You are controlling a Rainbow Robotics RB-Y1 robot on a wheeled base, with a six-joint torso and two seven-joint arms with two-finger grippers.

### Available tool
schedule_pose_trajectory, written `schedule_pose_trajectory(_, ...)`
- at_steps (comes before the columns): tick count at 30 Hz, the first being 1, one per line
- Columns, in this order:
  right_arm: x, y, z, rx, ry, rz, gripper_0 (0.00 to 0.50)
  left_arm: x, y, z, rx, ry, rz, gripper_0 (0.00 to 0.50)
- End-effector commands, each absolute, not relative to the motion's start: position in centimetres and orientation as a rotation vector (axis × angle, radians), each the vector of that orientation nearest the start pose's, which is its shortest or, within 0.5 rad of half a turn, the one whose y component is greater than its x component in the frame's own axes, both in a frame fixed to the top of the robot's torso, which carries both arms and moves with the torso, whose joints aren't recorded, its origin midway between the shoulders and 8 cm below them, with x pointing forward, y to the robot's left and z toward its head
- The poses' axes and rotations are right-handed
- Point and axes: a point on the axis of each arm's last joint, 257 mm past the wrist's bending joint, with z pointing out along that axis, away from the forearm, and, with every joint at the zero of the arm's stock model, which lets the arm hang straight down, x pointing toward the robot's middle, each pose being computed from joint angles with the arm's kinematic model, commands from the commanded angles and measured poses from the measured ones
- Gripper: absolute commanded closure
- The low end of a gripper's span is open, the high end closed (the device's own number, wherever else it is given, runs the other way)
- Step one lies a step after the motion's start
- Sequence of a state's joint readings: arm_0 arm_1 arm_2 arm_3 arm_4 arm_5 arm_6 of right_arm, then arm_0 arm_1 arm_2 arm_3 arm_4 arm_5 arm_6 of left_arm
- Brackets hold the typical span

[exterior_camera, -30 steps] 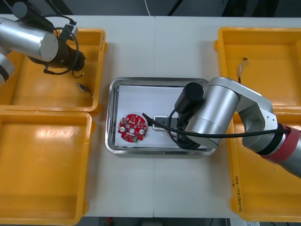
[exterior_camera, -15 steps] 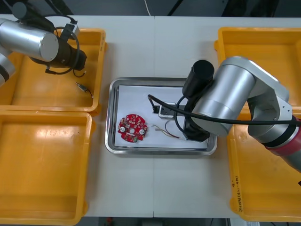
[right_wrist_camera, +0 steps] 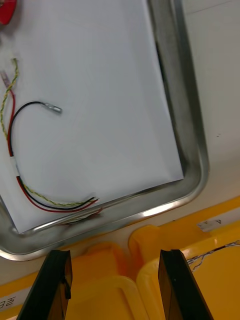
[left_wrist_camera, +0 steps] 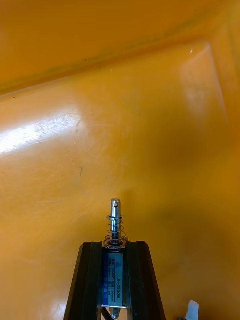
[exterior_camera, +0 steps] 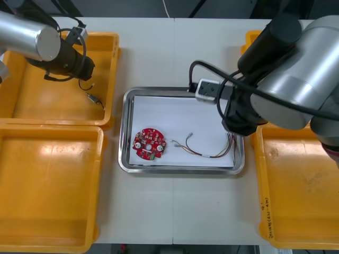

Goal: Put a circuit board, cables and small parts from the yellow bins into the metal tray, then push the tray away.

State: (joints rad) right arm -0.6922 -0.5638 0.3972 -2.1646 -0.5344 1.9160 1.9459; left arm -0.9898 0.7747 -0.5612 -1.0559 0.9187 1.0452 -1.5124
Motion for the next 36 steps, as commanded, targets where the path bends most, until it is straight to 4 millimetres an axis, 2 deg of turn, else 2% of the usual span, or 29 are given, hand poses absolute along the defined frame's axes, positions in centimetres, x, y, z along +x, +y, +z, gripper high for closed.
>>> schedule_pose_trajectory(1, 46.0, -16.5, -9.2, -1.388, 2.056, -0.430, 0.000, 64.9, 30.3, -10.5, 0.354, 2.347, 0.040, 0.500)
schedule_pose_trajectory(9, 47.8, -21.8, -5.6, -1.182, 2.111, -0.440, 0.000, 63.6, 31.0, -7.8, 0.317, 2.368, 0.012, 0.499)
schedule_pose_trajectory(16, 49.8, -27.4, -4.3, -0.948, 2.224, -0.400, 0.000, 61.5, 31.6, -6.3, 0.302, 2.420, 0.027, 0.499)
schedule_pose_trajectory(19, 50.5, -29.3, -3.8, -0.864, 2.259, -0.385, 0.000, 60.7, 31.5, -5.9, 0.293, 2.441, 0.030, 0.498)
schedule_pose_trajectory(26, 52.2, -31.8, -3.9, -0.736, 2.342, -0.398, 0.000, 58.9, 30.8, -5.0, 0.254, 2.482, 0.042, 0.500)
schedule_pose_trajectory(30, 52.9, -32.9, -5.1, -0.658, 2.412, -0.391, 0.000, 57.6, 29.8, -4.4, 0.232, 2.501, 0.048, 0.500)
schedule_pose_trajectory(36, 53.6, -34.0, -6.9, -0.531, 2.510, -0.321, 0.000, 55.8, 27.3, -4.2, 0.223, 2.514, 0.030, 0.498)
